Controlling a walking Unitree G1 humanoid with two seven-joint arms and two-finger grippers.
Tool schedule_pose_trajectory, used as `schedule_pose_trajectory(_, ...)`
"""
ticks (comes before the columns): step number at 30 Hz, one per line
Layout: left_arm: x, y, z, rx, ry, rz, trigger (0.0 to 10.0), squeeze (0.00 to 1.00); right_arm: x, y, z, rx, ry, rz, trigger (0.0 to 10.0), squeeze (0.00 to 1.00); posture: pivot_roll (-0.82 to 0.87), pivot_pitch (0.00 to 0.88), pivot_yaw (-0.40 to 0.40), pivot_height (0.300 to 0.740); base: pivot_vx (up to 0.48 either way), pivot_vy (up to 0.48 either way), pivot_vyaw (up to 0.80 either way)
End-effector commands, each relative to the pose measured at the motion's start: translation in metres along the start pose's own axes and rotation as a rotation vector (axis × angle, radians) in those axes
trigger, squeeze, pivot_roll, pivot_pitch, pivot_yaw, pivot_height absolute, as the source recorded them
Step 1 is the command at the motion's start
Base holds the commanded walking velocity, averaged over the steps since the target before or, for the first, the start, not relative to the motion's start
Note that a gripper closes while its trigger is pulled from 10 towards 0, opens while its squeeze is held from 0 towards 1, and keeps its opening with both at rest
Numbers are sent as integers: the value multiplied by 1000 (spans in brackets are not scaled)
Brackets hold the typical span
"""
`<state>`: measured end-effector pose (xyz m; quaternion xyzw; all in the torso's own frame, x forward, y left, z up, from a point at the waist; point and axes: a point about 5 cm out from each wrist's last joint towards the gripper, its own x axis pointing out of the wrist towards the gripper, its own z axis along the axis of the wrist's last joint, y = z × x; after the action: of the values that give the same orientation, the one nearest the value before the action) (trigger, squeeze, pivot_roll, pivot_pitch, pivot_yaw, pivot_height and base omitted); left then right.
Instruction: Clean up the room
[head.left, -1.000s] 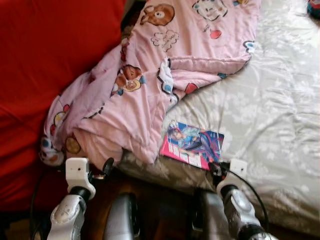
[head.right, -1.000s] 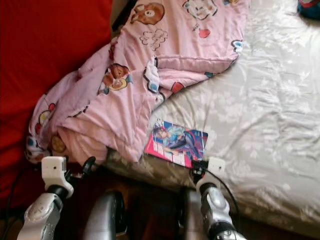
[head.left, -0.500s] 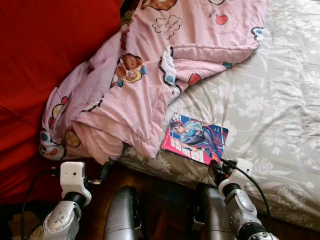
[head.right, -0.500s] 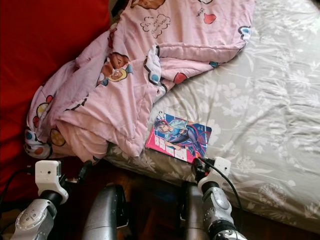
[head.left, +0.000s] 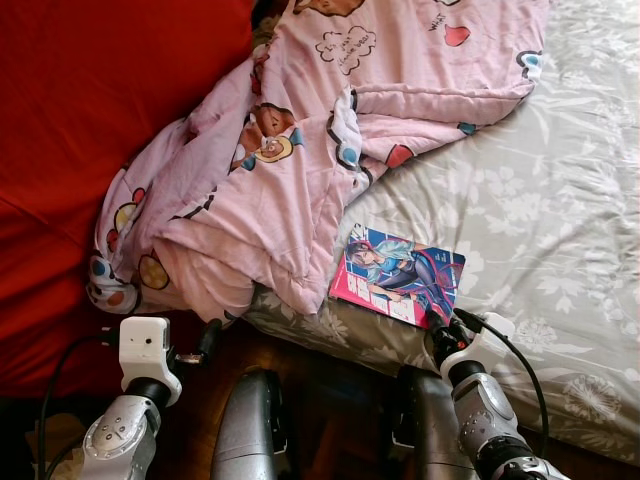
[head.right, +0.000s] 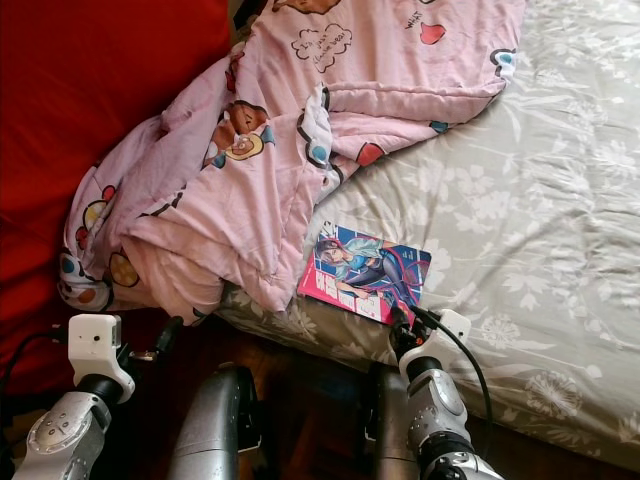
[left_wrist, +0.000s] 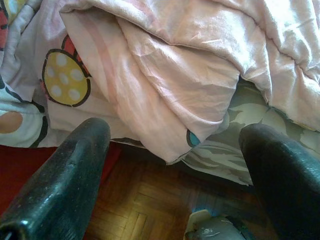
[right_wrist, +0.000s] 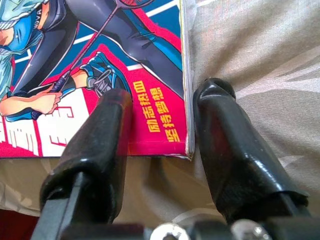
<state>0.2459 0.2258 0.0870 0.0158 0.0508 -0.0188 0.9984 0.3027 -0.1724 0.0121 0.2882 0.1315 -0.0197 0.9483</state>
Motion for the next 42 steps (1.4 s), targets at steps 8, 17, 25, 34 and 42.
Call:
schedule_pose_trajectory(8, -5, 2, -7, 13, 43, -6, 10000, 0, -14, -6, -30, 126, 89, -6, 10000, 0, 169, 405, 93, 615, 0, 0, 0)
schedule_pose_trajectory(17, -14, 3, -9, 21, 57, -9, 10000, 0, -26, 3, -61, 209, 214, 61, 10000, 0, 209, 430, 107, 615, 0, 0, 0)
schedule_pose_trajectory(25, -21, 9, -7, 35, 64, 9, 10000, 0, -18, 8, -48, 301, 146, 77, 10000, 0, 238, 440, 120, 615, 0, 0, 0)
schedule_pose_trajectory(34, -24, 11, -7, 42, 75, 15, 10000, 0, -7, 13, -30, 363, 60, 104, 6510, 0, 243, 445, 126, 615, 0, 0, 0)
schedule_pose_trajectory(42, -21, 10, -9, 41, 81, 15, 10000, 0, -6, 14, -27, 365, 49, 120, 0, 0, 233, 425, 126, 615, 0, 0, 0)
